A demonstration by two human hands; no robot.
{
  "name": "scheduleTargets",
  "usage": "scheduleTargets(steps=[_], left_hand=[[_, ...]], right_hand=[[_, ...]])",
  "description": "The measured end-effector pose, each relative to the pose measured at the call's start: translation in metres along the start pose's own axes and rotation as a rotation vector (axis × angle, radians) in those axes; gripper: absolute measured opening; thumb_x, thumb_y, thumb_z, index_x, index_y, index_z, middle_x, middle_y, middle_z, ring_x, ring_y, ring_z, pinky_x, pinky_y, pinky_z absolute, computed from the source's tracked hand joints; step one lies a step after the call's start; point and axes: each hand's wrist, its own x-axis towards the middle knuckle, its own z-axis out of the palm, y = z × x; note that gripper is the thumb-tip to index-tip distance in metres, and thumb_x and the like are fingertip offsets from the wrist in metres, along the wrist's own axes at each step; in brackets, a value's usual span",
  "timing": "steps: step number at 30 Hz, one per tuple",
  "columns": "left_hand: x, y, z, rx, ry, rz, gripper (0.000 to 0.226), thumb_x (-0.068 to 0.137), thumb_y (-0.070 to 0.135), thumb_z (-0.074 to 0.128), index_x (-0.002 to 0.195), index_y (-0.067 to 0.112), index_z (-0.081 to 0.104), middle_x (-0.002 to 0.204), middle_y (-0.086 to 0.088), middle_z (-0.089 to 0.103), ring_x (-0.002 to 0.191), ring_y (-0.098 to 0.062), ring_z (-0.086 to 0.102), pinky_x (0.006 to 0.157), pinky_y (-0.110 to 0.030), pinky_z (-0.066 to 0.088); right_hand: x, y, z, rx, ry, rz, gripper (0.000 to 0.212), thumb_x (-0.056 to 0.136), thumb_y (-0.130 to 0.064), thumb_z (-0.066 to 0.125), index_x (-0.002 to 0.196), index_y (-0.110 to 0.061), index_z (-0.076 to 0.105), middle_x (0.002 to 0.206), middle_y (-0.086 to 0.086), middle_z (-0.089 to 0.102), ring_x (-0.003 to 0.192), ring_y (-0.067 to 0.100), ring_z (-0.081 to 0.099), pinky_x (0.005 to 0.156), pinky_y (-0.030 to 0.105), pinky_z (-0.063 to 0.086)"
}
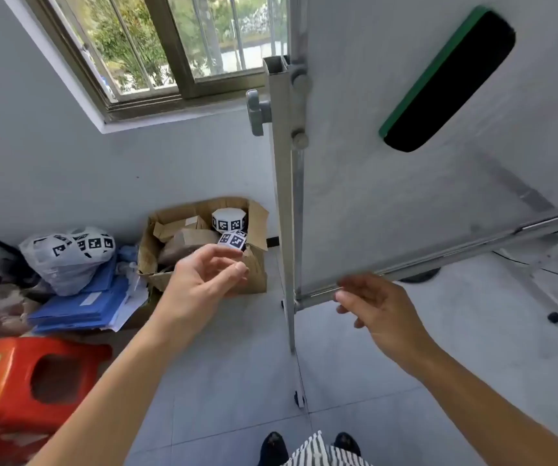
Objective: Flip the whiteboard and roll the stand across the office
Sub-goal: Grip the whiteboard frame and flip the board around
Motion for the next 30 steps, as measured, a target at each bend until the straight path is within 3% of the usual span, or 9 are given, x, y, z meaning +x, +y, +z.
scheduleTargets(steps=[4, 8, 11, 14, 17, 21, 27, 30], left_hand=[[0.039, 0.034, -0.007, -0.005, -0.018, 0.121, 0.036, 0.08, 0.021, 0.073, 0.114, 0.013, 0.061, 0.103, -0.014, 0.071, 0.097, -0.03, 0.07, 0.088, -0.045, 0.057], [0.083, 0.066, -0.015, 0.015, -0.127, 0.24, 0.081, 0.059, 0.044, 0.082, 0.129, 0.022, 0.048, 0.121, -0.006, 0.063, 0.114, -0.017, 0.062, 0.098, -0.038, 0.052], [0.117, 0.085, -0.013, -0.031, -0.277, 0.28, 0.093, 0.051, 0.041, 0.086, 0.132, 0.02, 0.046, 0.123, -0.008, 0.064, 0.117, -0.017, 0.061, 0.098, -0.036, 0.05], [0.142, 0.094, -0.004, -0.138, -0.489, 0.301, 0.07, 0.057, 0.014, 0.087, 0.118, 0.007, 0.054, 0.103, -0.006, 0.072, 0.097, -0.017, 0.07, 0.087, -0.033, 0.056], [0.163, 0.098, 0.0, -0.132, -0.524, 0.353, 0.044, 0.068, -0.005, 0.079, 0.105, -0.001, 0.056, 0.095, -0.012, 0.071, 0.084, -0.015, 0.071, 0.081, -0.028, 0.059], [0.196, 0.098, -0.003, -0.115, -0.573, 0.393, 0.051, 0.068, 0.002, 0.076, 0.113, -0.012, 0.055, 0.112, -0.03, 0.066, 0.1, -0.034, 0.069, 0.092, -0.043, 0.055], [0.24, 0.1, -0.002, -0.115, -0.545, 0.431, 0.049, 0.068, 0.006, 0.073, 0.113, -0.007, 0.058, 0.102, -0.015, 0.072, 0.092, -0.022, 0.071, 0.083, -0.03, 0.057], [0.261, 0.103, -0.001, -0.108, -0.525, 0.421, 0.043, 0.069, 0.005, 0.074, 0.109, -0.001, 0.06, 0.096, -0.006, 0.071, 0.088, -0.015, 0.069, 0.082, -0.027, 0.057]], right_hand=[[0.035, -0.014, 0.015, -0.134, 0.029, -0.075, 0.022, 0.085, -0.02, 0.072, 0.106, -0.018, 0.066, 0.09, -0.006, 0.07, 0.086, 0.013, 0.067, 0.075, 0.026, 0.053], [0.066, -0.028, 0.039, -0.291, 0.096, -0.117, 0.05, 0.079, -0.036, 0.075, 0.122, -0.021, 0.056, 0.109, -0.007, 0.064, 0.098, 0.012, 0.063, 0.088, 0.028, 0.053], [0.085, -0.035, 0.061, -0.358, 0.158, -0.134, 0.057, 0.076, -0.044, 0.076, 0.123, -0.022, 0.051, 0.113, -0.008, 0.062, 0.101, 0.011, 0.061, 0.09, 0.029, 0.052], [0.102, -0.037, 0.085, -0.375, 0.249, -0.112, 0.044, 0.08, -0.039, 0.074, 0.113, -0.019, 0.053, 0.106, -0.004, 0.068, 0.098, 0.017, 0.065, 0.089, 0.033, 0.053], [0.117, -0.04, 0.1, -0.409, 0.359, -0.111, 0.034, 0.084, -0.034, 0.07, 0.108, -0.015, 0.054, 0.099, -0.001, 0.072, 0.093, 0.021, 0.068, 0.083, 0.033, 0.054], [0.136, -0.048, 0.11, -0.44, 0.431, -0.081, 0.032, 0.083, -0.033, 0.072, 0.103, -0.012, 0.057, 0.097, 0.002, 0.074, 0.089, 0.023, 0.07, 0.083, 0.04, 0.056], [0.179, -0.076, 0.116, -0.595, 0.453, -0.04, 0.025, 0.083, -0.03, 0.069, 0.087, -0.015, 0.049, 0.088, 0.004, 0.073, 0.08, 0.027, 0.069, 0.072, 0.034, 0.055], [0.201, -0.083, 0.115, -0.634, 0.445, -0.023, 0.027, 0.083, -0.031, 0.069, 0.092, -0.011, 0.053, 0.089, 0.006, 0.072, 0.082, 0.029, 0.067, 0.072, 0.037, 0.054]])
